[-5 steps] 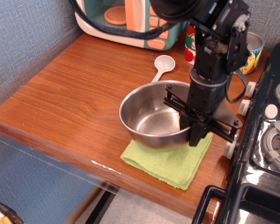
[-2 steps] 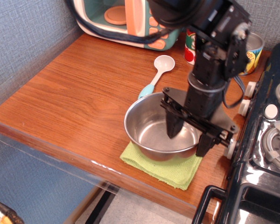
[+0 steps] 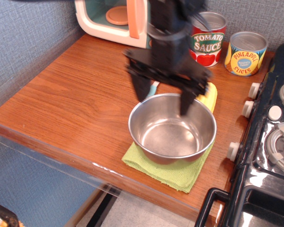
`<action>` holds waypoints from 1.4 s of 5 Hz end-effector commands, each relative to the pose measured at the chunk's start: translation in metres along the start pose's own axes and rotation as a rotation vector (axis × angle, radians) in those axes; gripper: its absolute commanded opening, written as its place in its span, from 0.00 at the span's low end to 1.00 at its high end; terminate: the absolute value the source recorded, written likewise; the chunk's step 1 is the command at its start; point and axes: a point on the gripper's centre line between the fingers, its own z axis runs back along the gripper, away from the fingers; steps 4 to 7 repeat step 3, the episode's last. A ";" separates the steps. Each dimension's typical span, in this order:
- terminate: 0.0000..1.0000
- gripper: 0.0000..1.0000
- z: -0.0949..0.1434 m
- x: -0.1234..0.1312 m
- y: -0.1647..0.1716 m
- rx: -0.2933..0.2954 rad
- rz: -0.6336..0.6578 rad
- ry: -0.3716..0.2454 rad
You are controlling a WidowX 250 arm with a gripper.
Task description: Place the pan onto the green towel
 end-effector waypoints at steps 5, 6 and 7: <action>1.00 1.00 -0.006 0.003 0.005 0.065 -0.004 0.014; 1.00 1.00 -0.006 0.003 0.005 0.065 -0.004 0.014; 1.00 1.00 -0.006 0.003 0.005 0.065 -0.004 0.014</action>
